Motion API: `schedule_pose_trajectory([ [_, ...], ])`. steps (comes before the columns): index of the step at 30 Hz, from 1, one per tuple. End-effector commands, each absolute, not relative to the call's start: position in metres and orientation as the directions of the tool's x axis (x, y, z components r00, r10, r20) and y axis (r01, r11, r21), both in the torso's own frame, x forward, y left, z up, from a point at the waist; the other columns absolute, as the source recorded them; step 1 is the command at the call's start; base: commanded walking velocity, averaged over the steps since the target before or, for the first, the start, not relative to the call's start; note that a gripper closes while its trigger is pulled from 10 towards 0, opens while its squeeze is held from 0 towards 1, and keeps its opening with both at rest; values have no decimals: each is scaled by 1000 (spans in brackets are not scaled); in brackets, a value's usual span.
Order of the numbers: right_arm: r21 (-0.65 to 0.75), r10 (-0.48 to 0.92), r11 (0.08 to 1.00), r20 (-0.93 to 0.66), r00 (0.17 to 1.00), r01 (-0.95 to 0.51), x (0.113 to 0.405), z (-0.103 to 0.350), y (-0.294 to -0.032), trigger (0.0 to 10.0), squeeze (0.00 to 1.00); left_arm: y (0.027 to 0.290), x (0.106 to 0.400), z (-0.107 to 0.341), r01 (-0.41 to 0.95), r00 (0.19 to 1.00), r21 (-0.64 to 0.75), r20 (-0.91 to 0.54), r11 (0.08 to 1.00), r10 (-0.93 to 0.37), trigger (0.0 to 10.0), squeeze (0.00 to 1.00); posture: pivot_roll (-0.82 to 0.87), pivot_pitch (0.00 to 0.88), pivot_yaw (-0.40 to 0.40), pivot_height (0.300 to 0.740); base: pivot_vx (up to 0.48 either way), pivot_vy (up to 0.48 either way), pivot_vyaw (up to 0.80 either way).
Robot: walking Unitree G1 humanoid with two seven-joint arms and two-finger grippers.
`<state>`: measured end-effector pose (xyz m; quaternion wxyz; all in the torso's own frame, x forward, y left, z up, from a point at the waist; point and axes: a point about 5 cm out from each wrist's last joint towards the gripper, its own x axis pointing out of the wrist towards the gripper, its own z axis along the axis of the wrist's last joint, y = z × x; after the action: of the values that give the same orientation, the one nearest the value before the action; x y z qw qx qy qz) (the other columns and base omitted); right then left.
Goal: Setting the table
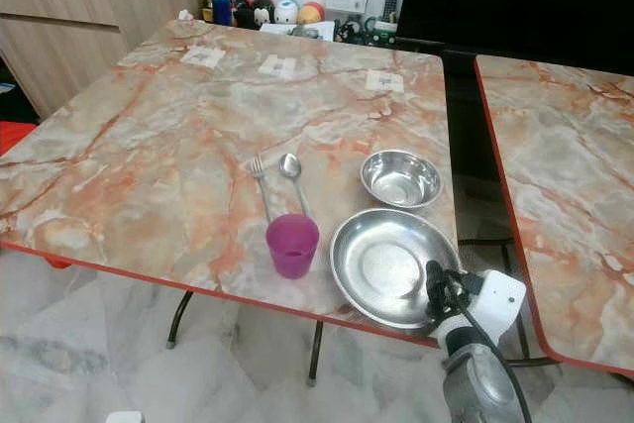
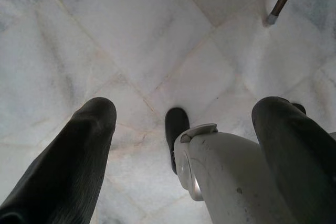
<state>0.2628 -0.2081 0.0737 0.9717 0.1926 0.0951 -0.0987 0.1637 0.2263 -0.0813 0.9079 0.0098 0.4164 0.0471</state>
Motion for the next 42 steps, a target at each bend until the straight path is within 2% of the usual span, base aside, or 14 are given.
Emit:
schedule_pose_trajectory([
  [1,354,-143,904,-280,949,241,261,63,-206,10000,0,227,158,-84,-64,634,61,-769,996,88,10000,0,19,124,-41,740,0,0,0],
  [6,367,-160,895,-267,950,254,260,65,-208,10000,0,226,158,-84,-62,636,62,-767,996,87,10000,0,21,124,-41,740,0,0,0],
  [11,430,-181,871,-170,969,238,262,81,-212,10000,0,226,159,-83,-57,637,64,-766,996,86,10000,0,16,123,-40,740,0,0,0],
  [18,432,-175,873,-157,972,227,260,85,-211,10000,0,226,159,-83,-53,638,64,-766,997,83,10000,0,19,123,-43,740,0,0,0],
  [27,459,-211,840,-214,954,289,243,83,-213,10000,0,225,159,-84,-37,637,65,-767,997,74,10000,0,12,126,-43,740,0,0,0],
  [41,490,-163,824,-274,948,283,246,78,-209,9882,0,224,159,-84,-26,636,69,-769,997,70,10000,0,14,125,-44,740,0,0,0],
  [42,487,-159,827,-276,948,280,247,78,-208,3020,0,225,159,-84,-26,635,70,-769,997,70,10000,0,14,125,-44,740,0,0,0],
])
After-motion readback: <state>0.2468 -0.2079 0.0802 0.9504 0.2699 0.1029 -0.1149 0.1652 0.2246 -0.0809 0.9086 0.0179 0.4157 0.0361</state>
